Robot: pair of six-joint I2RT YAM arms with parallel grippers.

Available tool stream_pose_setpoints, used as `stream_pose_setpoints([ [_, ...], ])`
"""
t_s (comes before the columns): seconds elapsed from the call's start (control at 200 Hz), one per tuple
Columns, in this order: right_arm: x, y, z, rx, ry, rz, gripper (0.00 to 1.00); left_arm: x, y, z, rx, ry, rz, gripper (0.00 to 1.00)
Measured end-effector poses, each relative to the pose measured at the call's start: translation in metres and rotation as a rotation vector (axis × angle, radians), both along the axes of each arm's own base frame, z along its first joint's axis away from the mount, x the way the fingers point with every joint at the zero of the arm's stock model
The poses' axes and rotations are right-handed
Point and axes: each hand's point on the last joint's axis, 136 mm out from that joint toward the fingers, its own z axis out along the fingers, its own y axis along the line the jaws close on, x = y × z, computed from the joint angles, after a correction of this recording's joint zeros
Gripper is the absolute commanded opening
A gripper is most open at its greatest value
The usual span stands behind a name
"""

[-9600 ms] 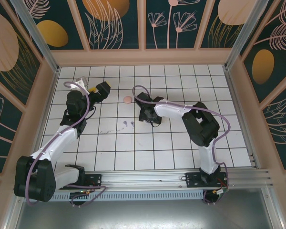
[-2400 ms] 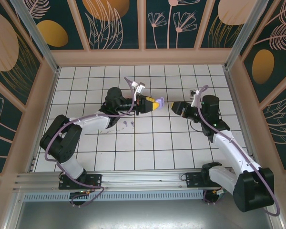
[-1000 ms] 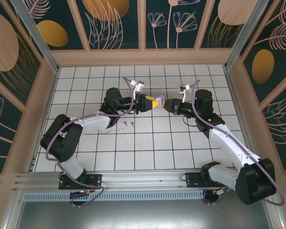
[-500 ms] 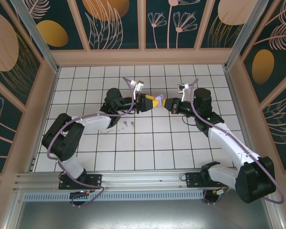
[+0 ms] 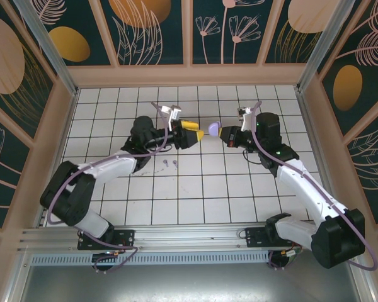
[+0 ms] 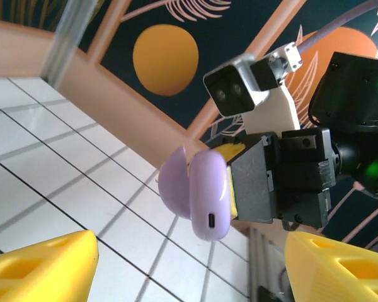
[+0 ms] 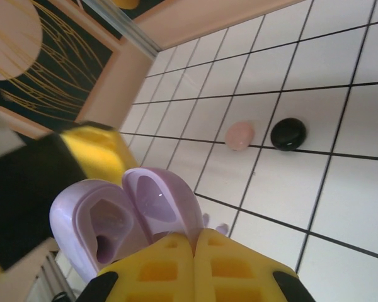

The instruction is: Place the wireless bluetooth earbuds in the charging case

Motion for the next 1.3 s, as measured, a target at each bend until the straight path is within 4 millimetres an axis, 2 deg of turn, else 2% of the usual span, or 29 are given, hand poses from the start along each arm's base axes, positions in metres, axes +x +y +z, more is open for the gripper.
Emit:
stream_pose_setpoints([
  [0.14,-0.001,-0.001,0.001,-0.080,-0.022,0.002,0.00,0.007,0.000,0.022,0.114,-0.118,0.002,0.79],
  [0.365,-0.007,0.023,0.002,-0.250,-0.064,0.077,0.00,0.007,0.001,0.034,0.320,-0.227,-0.050,0.79],
  [0.52,-0.013,0.034,-0.003,-0.361,-0.083,0.118,0.00,-0.002,0.006,0.020,0.435,-0.231,-0.108,0.78],
  [0.741,-0.017,0.028,-0.008,-0.453,-0.094,0.131,0.00,-0.017,0.015,-0.005,0.539,-0.188,-0.185,0.77],
  [0.931,-0.022,0.031,-0.002,-0.478,-0.117,0.166,0.00,-0.025,0.015,-0.020,0.573,-0.148,-0.257,0.77],
  [1.131,-0.026,0.041,0.007,-0.486,-0.150,0.203,0.00,-0.028,0.011,-0.028,0.574,-0.118,-0.312,0.76],
  [1.301,-0.028,0.046,-0.004,-0.529,-0.139,0.226,0.00,-0.031,0.009,-0.028,0.569,-0.110,-0.346,0.76],
])
